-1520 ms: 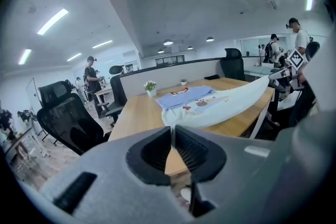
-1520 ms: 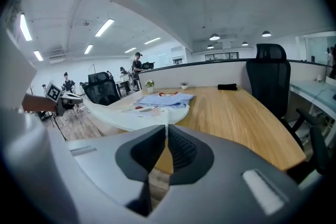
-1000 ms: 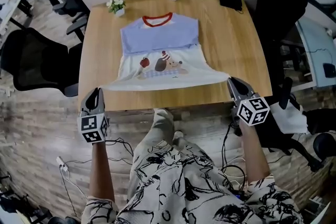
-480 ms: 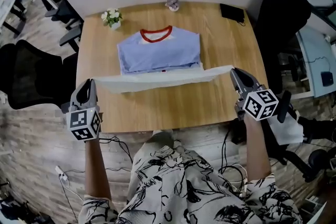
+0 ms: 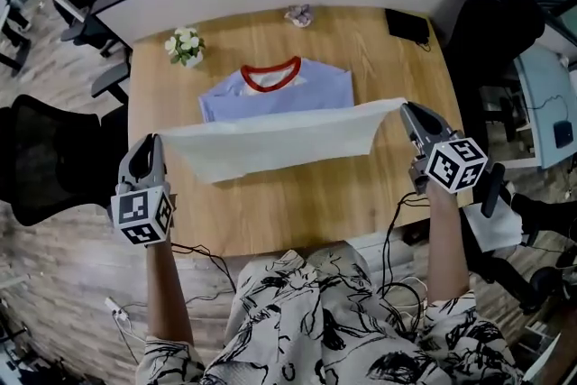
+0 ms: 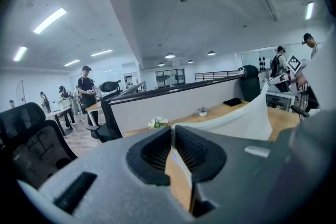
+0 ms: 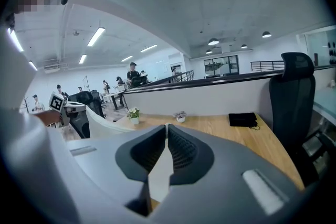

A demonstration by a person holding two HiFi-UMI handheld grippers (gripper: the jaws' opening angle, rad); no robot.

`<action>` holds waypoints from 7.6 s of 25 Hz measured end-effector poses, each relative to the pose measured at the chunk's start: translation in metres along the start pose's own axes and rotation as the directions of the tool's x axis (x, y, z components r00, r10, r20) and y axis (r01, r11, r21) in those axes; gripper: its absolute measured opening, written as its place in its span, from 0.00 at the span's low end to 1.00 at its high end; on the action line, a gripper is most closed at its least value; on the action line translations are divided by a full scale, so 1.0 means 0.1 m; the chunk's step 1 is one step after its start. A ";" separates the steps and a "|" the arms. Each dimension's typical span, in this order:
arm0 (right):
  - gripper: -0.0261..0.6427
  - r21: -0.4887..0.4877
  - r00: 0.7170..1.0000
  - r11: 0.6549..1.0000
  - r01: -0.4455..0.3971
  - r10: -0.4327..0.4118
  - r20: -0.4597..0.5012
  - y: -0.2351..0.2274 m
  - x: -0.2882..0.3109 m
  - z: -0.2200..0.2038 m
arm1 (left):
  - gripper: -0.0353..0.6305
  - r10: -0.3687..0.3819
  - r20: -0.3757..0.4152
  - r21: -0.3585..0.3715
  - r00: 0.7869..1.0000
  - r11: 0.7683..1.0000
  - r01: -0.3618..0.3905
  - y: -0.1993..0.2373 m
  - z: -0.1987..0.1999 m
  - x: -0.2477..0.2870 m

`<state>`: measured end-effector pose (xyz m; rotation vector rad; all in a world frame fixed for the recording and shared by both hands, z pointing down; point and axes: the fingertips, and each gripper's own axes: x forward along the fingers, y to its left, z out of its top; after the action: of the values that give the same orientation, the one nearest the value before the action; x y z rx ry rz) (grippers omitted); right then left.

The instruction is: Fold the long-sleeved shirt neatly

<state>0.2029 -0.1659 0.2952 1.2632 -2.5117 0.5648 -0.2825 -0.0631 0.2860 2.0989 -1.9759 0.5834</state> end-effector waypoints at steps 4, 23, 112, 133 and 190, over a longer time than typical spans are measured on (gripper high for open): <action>0.08 -0.008 1.000 1.000 0.015 -0.015 -0.012 -0.15 0.29 0.08 | 0.10 -0.007 -0.021 0.004 1.000 1.000 0.007 0.07 0.02 0.32; 0.08 0.027 0.990 1.000 0.017 -0.013 -0.141 -0.88 1.83 -0.16 | 0.10 0.044 -0.176 0.039 0.983 0.999 -0.037 0.34 -0.47 1.92; 0.06 0.034 0.873 0.998 0.060 -0.036 -0.487 -0.49 0.74 -2.70 | 0.09 -0.181 -0.522 -0.173 0.834 0.979 0.104 -0.59 -2.79 0.56; 0.24 0.054 0.924 0.995 0.086 -0.060 -0.377 -0.45 0.54 -2.53 | 0.36 -0.256 -0.408 -0.229 0.876 0.958 0.173 -0.43 -2.86 0.36; 0.05 -0.151 0.837 0.974 0.171 -0.063 0.543 1.51 -3.36 -0.41 | 0.06 0.193 0.375 -0.152 0.907 0.978 -0.145 -0.90 -0.42 -3.60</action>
<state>0.2792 0.1717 0.1614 1.6640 -2.7969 -0.0919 -0.2100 0.2891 0.1855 2.1071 -2.3532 0.0639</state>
